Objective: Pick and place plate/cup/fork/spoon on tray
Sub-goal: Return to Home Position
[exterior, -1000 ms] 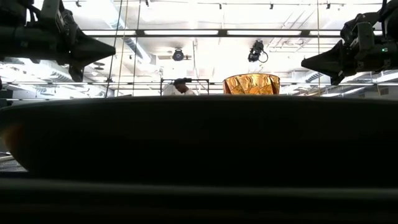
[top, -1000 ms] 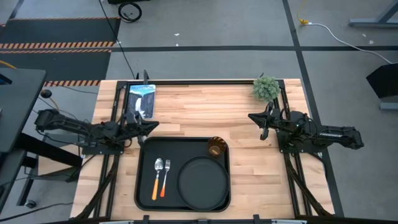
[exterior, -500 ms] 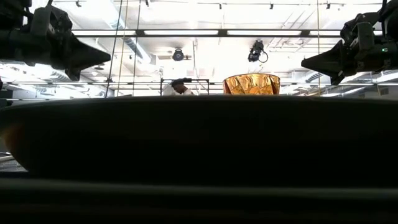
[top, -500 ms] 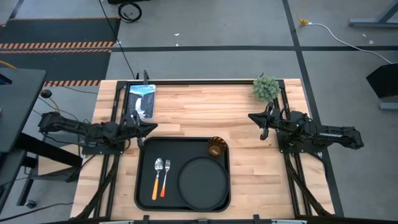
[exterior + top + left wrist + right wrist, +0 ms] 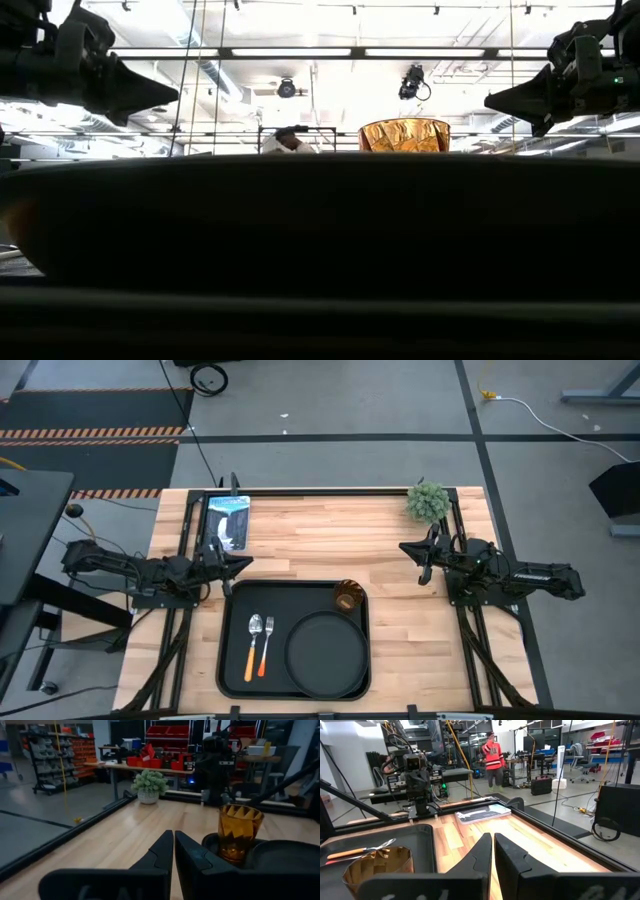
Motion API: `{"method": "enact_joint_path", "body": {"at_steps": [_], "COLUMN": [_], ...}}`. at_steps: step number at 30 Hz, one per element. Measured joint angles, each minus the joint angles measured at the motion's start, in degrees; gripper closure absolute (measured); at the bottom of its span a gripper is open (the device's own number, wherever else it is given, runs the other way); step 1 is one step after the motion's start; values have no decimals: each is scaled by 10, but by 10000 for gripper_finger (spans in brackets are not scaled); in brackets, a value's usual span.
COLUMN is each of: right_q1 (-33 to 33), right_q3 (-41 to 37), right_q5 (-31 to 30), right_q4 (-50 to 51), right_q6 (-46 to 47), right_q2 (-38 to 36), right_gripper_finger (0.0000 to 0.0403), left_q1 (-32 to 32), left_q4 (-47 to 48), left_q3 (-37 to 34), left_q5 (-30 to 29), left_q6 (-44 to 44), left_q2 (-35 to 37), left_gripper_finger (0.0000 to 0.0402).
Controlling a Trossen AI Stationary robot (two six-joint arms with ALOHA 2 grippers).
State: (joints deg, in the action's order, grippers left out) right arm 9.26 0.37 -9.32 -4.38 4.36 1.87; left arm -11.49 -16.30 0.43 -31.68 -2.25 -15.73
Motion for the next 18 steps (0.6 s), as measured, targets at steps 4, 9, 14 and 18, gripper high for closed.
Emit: {"method": "enact_joint_path", "body": {"at_steps": [4, 9, 14, 18], "right_q1": [0, 0, 0, 0], "right_q3": [0, 0, 0, 0], "right_q5": [0, 0, 0, 0], "right_q4": [0, 0, 0, 0], "right_q6": [0, 0, 0, 0], "right_q2": [0, 0, 0, 0], "right_gripper_finger": [376, 376, 376, 376], "left_q1": [0, 0, 1, 1], "left_q4": [4, -1, -7, -3], "left_q3": [0, 0, 0, 0], "left_q5": [0, 0, -1, -2], "left_q6": [-30, -66, -142, -129], "left_q2": [0, 0, 0, 0], "left_gripper_finger": [379, 379, 379, 379]}}
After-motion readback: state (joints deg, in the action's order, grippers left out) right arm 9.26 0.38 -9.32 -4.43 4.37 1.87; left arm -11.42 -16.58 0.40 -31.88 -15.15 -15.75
